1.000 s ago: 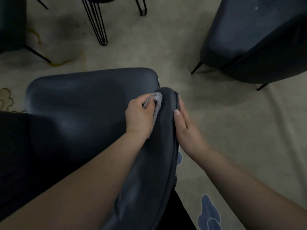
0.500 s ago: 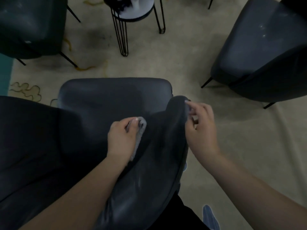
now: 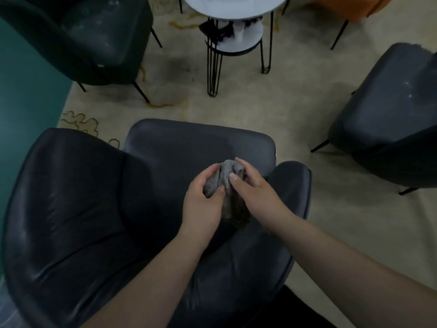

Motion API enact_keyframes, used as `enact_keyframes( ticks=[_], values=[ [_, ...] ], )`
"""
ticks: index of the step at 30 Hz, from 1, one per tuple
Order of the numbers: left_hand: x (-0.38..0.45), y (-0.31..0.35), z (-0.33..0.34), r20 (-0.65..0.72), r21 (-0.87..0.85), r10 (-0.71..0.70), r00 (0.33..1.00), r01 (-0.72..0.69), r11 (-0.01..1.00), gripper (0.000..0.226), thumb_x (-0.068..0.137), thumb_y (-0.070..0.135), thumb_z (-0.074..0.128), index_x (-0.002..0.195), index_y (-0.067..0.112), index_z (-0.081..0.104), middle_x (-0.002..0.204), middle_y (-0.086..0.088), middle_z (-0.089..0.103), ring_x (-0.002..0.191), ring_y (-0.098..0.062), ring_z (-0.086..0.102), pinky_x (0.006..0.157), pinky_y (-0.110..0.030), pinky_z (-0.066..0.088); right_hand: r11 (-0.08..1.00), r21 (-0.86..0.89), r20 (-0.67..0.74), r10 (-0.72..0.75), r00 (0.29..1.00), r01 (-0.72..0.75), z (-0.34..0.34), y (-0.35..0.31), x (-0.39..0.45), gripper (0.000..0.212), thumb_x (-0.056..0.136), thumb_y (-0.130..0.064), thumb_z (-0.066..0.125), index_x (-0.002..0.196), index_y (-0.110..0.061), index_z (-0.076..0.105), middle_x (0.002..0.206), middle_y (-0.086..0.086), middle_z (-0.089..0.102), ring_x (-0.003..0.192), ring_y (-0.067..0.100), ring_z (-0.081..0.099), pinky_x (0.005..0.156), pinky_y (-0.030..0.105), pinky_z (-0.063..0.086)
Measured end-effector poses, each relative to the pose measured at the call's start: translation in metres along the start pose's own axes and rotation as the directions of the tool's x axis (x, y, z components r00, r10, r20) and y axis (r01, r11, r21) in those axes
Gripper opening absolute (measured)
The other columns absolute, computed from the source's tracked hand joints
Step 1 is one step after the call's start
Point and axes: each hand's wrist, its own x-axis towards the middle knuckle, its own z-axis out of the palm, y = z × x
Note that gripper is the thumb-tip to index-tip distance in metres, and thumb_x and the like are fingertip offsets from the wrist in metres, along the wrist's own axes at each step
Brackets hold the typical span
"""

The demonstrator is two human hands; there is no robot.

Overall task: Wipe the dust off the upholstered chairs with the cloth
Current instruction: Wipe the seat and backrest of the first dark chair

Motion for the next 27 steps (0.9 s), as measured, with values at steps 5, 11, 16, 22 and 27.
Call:
enact_keyframes(
  ticks=[5, 11, 16, 22, 27],
  values=[
    [0.012, 0.005, -0.003, 0.007, 0.023, 0.051, 0.999, -0.051, 0.998, 0.041, 0.089, 0.013, 0.061, 0.123, 0.036, 0.06, 0.115, 0.015, 0.064, 0.104, 0.005, 0.059, 0.094, -0.024, 0.05, 0.96, 0.244, 0.085, 0.116, 0.99, -0.134, 0.01, 0.001, 0.014, 0.03, 0.093, -0.037, 0.056, 0.119, -0.024, 0.058, 0.109, 0.003, 0.071, 0.102, 0.018, 0.067, 0.094, 0.04, 0.051],
    [0.046, -0.01, -0.002, -0.004, 0.425, 0.113, 0.994, -0.1, 0.9, 0.036, 0.091, 0.035, 0.059, 0.126, 0.033, 0.059, 0.117, 0.007, 0.052, 0.117, -0.013, 0.048, 0.104, -0.032, 0.039, 0.967, 0.168, 0.123, 0.172, 0.977, -0.191, -0.018, 0.001, 0.05, 0.027, 0.094, -0.031, 0.057, 0.118, -0.019, 0.058, 0.106, 0.005, 0.072, 0.095, 0.019, 0.07, 0.085, 0.038, 0.056],
    [0.069, -0.019, 0.012, -0.156, 0.642, 0.122, 0.98, 0.007, 0.767, 0.04, 0.094, 0.041, 0.051, 0.131, 0.028, 0.056, 0.124, 0.01, 0.05, 0.115, -0.009, 0.042, 0.094, -0.014, 0.028, 0.987, 0.036, 0.078, 0.15, 0.986, -0.154, -0.074, -0.022, 0.104, 0.026, 0.09, -0.033, 0.063, 0.113, -0.023, 0.06, 0.104, 0.0, 0.071, 0.092, 0.017, 0.07, 0.08, 0.034, 0.057],
    [0.082, 0.005, 0.051, -0.16, 0.868, 0.092, 0.983, 0.096, 0.488, 0.049, 0.097, 0.048, 0.036, 0.141, 0.028, 0.042, 0.142, 0.005, 0.045, 0.129, -0.017, 0.038, 0.105, -0.035, 0.031, 0.979, -0.189, 0.123, 0.099, 0.987, -0.074, -0.141, -0.066, 0.15, 0.046, 0.078, -0.037, 0.074, 0.118, -0.021, 0.058, 0.107, 0.001, 0.069, 0.094, 0.018, 0.068, 0.086, 0.04, 0.055],
    [0.09, 0.028, 0.064, -0.143, 0.915, 0.106, 0.984, 0.091, 0.393, 0.052, 0.098, 0.049, 0.032, 0.144, 0.028, 0.036, 0.145, 0.006, 0.042, 0.132, -0.017, 0.035, 0.108, -0.038, 0.029, 0.967, -0.25, 0.161, 0.084, 0.983, -0.041, -0.158, -0.093, 0.168, 0.041, 0.085, -0.026, 0.069, 0.121, -0.02, 0.051, 0.113, 0.002, 0.063, 0.101, 0.023, 0.063, 0.094, 0.047, 0.051]
  ],
)
